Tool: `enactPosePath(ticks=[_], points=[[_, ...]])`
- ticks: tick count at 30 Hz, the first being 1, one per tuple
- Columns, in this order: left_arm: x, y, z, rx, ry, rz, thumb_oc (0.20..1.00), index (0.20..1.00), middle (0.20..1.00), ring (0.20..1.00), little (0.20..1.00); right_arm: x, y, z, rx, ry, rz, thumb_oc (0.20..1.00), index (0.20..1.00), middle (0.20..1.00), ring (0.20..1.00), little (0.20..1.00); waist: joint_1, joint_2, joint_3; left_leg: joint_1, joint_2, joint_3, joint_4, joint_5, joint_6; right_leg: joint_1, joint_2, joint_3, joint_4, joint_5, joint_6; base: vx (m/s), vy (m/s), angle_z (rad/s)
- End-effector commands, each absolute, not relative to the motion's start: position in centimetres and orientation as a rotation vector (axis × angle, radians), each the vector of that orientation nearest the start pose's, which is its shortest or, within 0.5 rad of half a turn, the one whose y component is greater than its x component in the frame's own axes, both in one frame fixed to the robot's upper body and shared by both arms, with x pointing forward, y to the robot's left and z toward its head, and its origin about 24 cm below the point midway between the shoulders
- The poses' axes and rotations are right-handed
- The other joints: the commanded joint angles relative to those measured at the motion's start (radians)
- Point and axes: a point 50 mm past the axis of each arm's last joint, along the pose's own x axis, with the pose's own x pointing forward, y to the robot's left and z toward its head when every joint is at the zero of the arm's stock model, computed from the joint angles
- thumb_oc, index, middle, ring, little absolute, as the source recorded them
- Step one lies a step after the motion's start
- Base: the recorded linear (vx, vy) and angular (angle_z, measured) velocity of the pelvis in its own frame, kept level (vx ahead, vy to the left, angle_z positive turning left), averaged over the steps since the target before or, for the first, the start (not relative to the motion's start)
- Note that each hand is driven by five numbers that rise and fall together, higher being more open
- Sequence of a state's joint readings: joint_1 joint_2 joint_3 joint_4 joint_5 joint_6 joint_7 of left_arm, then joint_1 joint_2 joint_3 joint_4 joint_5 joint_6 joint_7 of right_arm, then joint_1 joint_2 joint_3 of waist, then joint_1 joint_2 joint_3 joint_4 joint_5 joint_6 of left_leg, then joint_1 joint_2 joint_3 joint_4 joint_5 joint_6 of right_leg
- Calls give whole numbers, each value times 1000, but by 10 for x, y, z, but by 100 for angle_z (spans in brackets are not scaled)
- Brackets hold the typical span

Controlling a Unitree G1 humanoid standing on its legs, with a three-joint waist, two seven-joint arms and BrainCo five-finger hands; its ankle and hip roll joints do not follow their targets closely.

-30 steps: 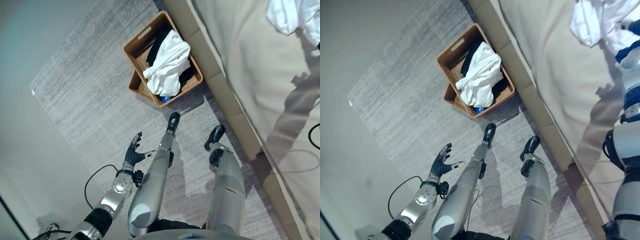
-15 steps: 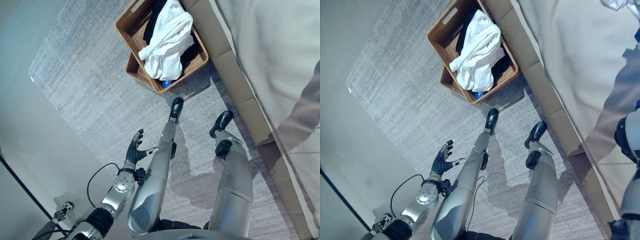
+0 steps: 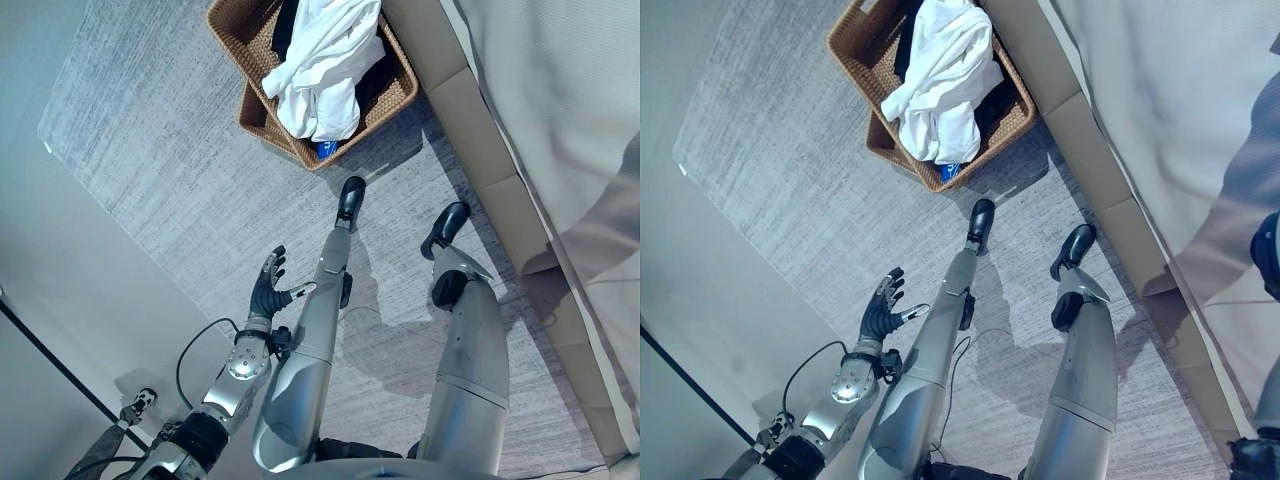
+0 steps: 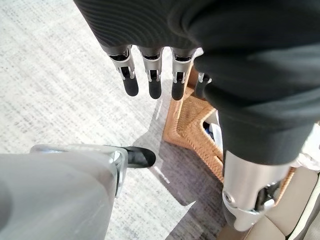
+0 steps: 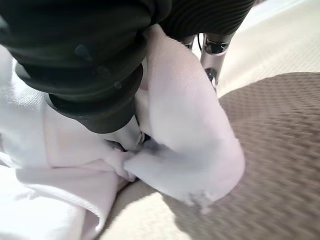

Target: Pick up clothes into the bucket

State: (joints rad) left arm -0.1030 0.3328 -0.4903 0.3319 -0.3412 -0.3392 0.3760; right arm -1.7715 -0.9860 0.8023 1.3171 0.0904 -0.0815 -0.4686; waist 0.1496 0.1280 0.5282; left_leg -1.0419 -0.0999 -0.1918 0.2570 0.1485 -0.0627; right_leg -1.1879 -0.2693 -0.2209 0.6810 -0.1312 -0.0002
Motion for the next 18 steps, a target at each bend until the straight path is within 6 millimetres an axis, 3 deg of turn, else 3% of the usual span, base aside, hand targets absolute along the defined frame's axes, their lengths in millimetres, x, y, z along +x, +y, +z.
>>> enactPosePath(ticks=[1,7,8,11,12,13,15,16,18], points=[[241,167,-6,79,47,69,1000,1000,1000,1000,1000,327,-314,447,-998,-690,-953,200,200,200,200,200,-13,-50,-8,40,-5,-7,89,-113,14,92,-8,54,-13,-7,111,-13,37,-2],[243,177,-9,133,57,90,1000,1000,1000,1000,1000,325,-302,452,-963,-787,-932,200,200,200,200,200,-27,-91,-8,135,7,0,108,-138,13,222,14,42,-71,15,111,-49,18,-10],[246,182,-6,152,46,94,1000,1000,1000,1000,1000,323,-303,454,-967,-801,-935,200,200,200,200,200,-38,-113,-8,199,11,4,110,-151,12,301,25,39,-108,26,112,-65,18,-15],[245,188,-7,177,49,103,1000,1000,1000,1000,1000,325,-298,453,-966,-818,-914,200,200,200,200,200,-42,-130,-8,267,21,13,112,-169,14,387,39,38,-154,41,115,-75,79,-30],[251,192,-1,205,23,101,1000,1000,1000,1000,1000,323,-299,455,-952,-822,-917,200,200,200,200,200,-49,-148,-8,317,24,28,111,-154,20,451,48,34,-205,86,109,-100,85,-22],[251,192,-1,206,24,101,1000,1000,1000,1000,1000,323,-299,455,-952,-821,-916,200,200,200,200,200,-48,-147,-8,320,25,27,108,-153,20,454,50,33,-210,89,109,-96,101,-32],[253,198,3,220,11,106,1000,1000,1000,1000,1000,322,-296,455,-947,-841,-901,200,200,200,200,200,-56,-162,-8,410,32,43,103,-167,21,550,58,37,-254,101,113,6,77,-29],[258,202,10,245,-10,78,1000,1000,1000,1000,1000,323,-293,454,-939,-855,-877,200,200,200,200,200,-67,-175,-8,514,39,58,87,-180,20,663,65,40,-306,112,118,13,88,-19],[259,204,13,247,-16,62,1000,1000,1000,1000,1000,324,-291,454,-939,-860,-863,200,200,200,200,200,-70,-178,-8,561,42,66,78,-185,21,711,67,41,-326,119,120,46,81,-26]])
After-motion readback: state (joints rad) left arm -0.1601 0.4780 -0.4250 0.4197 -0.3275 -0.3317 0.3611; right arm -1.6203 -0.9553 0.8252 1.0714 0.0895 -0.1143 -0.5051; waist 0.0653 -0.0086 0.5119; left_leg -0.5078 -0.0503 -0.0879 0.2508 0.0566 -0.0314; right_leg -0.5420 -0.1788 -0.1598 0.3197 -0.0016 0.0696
